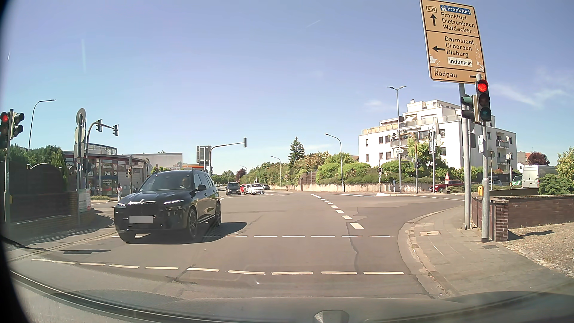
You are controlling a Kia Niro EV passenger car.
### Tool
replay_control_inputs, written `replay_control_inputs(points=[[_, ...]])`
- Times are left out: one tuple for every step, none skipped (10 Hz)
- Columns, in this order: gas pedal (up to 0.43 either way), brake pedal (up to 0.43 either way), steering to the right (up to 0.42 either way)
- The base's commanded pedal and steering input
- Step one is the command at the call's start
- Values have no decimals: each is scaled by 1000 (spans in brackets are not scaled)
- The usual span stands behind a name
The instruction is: Follow the waypoints while adhering to traffic rules and regulations
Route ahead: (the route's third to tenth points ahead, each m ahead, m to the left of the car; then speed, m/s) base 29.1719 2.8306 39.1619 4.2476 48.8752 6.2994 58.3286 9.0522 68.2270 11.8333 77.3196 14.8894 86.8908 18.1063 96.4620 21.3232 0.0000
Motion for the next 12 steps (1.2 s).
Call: replay_control_inputs(points=[[0,366,-5],[0,366,-5],[0,366,-5],[0,366,-5],[0,366,-5],[0,366,-5],[0,366,-5],[0,366,-5],[0,366,-5],[0,366,-5],[0,366,-5],[0,366,-5]])
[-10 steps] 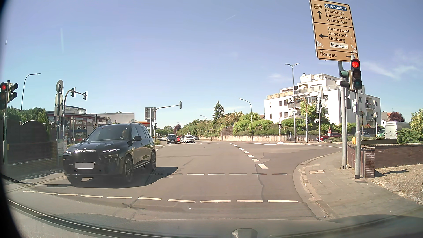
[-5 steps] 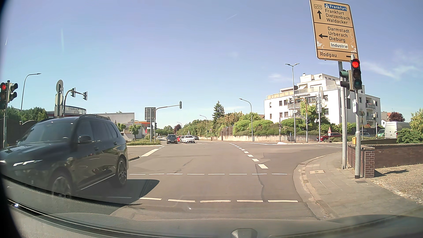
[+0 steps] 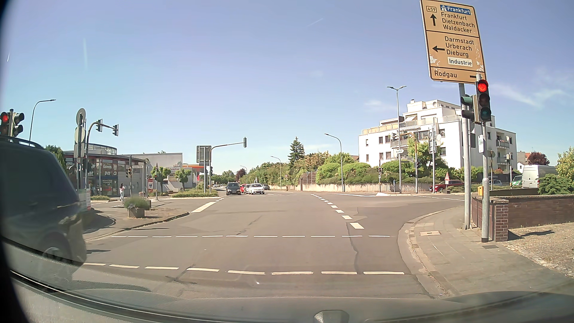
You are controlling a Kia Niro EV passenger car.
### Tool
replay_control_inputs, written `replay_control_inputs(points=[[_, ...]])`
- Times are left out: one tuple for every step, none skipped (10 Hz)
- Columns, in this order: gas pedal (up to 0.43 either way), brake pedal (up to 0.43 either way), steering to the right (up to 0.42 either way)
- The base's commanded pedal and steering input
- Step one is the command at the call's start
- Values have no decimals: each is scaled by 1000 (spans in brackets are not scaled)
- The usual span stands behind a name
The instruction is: Follow the waypoints while adhering to traffic rules and regulations
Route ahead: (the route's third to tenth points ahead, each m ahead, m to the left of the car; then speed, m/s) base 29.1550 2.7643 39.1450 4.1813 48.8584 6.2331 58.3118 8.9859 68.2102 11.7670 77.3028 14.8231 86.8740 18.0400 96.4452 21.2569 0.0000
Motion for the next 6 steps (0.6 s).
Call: replay_control_inputs(points=[[0,366,-5],[0,366,-5],[0,366,-5],[0,366,-5],[0,366,-5],[0,366,-5]])
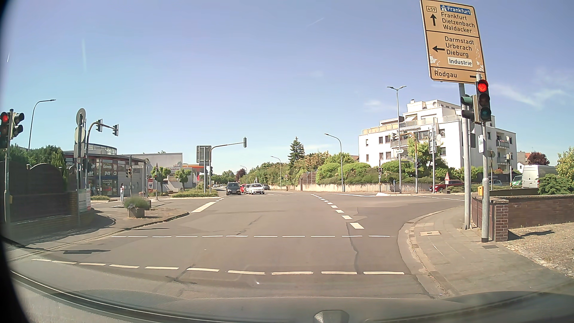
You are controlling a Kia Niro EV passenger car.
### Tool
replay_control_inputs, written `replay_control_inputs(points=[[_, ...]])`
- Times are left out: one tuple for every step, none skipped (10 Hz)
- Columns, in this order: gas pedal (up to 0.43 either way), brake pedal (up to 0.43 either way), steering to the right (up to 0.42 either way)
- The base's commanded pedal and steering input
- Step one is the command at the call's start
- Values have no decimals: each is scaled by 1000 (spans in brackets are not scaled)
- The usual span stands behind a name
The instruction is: Follow the waypoints while adhering to traffic rules and regulations
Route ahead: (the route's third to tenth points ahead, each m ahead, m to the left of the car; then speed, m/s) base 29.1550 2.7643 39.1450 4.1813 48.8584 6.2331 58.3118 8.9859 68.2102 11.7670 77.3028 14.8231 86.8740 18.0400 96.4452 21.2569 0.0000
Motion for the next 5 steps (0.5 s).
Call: replay_control_inputs(points=[[0,366,-5],[0,366,-5],[0,366,-5],[0,366,-5],[0,366,-5]])
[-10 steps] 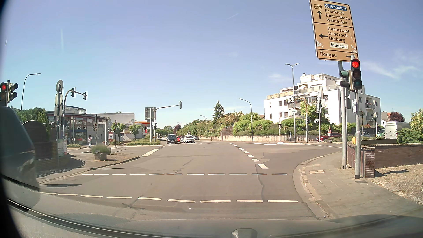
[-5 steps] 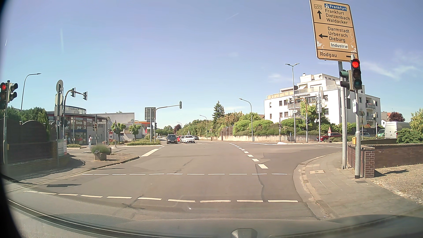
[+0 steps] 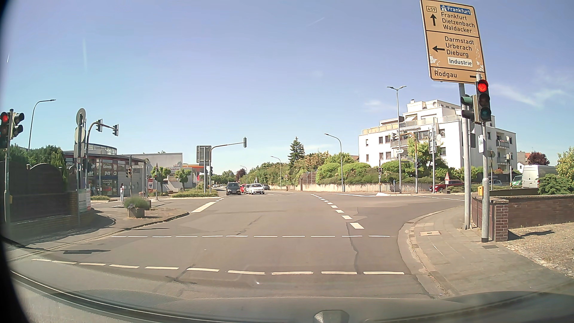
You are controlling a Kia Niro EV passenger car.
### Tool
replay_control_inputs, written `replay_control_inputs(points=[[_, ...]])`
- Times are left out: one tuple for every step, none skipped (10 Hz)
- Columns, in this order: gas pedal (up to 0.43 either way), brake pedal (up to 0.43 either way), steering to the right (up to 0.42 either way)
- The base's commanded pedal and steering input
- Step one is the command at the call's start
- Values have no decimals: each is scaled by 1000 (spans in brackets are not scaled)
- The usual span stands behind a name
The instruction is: Follow the waypoints while adhering to traffic rules and regulations
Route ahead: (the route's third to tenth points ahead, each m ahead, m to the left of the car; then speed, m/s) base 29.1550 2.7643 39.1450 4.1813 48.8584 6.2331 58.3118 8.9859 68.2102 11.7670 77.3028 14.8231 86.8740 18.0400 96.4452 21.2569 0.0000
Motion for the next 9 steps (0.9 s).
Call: replay_control_inputs(points=[[0,366,-5],[0,366,-5],[0,366,-5],[0,366,-5],[0,366,-5],[0,366,-5],[0,366,-5],[0,366,-5],[0,366,-5]])
